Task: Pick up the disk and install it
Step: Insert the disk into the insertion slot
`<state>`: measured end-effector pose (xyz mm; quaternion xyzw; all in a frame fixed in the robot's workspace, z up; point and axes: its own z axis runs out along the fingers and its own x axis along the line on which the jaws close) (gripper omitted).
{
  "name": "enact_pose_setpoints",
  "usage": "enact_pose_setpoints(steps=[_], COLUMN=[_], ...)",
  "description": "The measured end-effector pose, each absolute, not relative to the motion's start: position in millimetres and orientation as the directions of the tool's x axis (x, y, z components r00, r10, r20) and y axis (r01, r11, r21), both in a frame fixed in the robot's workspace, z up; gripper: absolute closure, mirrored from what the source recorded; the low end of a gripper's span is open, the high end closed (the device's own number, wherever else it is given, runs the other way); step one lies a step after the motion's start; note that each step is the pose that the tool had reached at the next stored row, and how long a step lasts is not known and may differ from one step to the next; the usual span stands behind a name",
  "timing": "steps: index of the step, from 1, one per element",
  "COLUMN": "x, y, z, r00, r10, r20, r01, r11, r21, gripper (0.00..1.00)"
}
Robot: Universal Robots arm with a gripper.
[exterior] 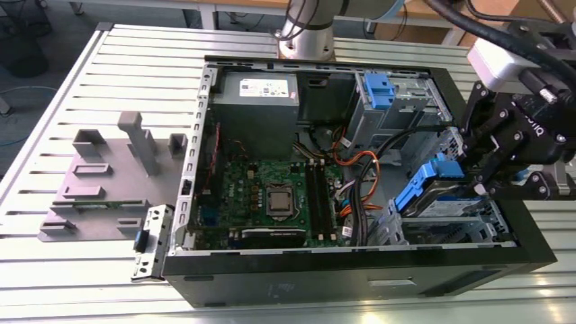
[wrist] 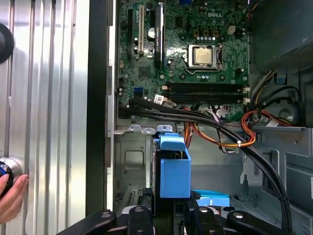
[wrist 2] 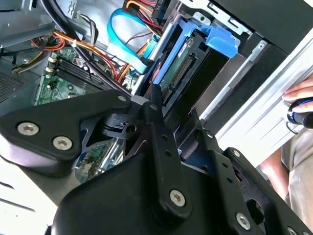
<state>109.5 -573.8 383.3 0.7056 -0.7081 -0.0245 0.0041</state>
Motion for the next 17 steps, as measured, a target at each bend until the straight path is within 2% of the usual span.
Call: enact_pose_setpoints(steps=[17], x=[109], y=[-574], z=[353], r00=[-0.004], r10=[-1.000], r20=[-0.029], r01=[-0.999], r11=[0.003], r21=[0.040], gripper=[0.65])
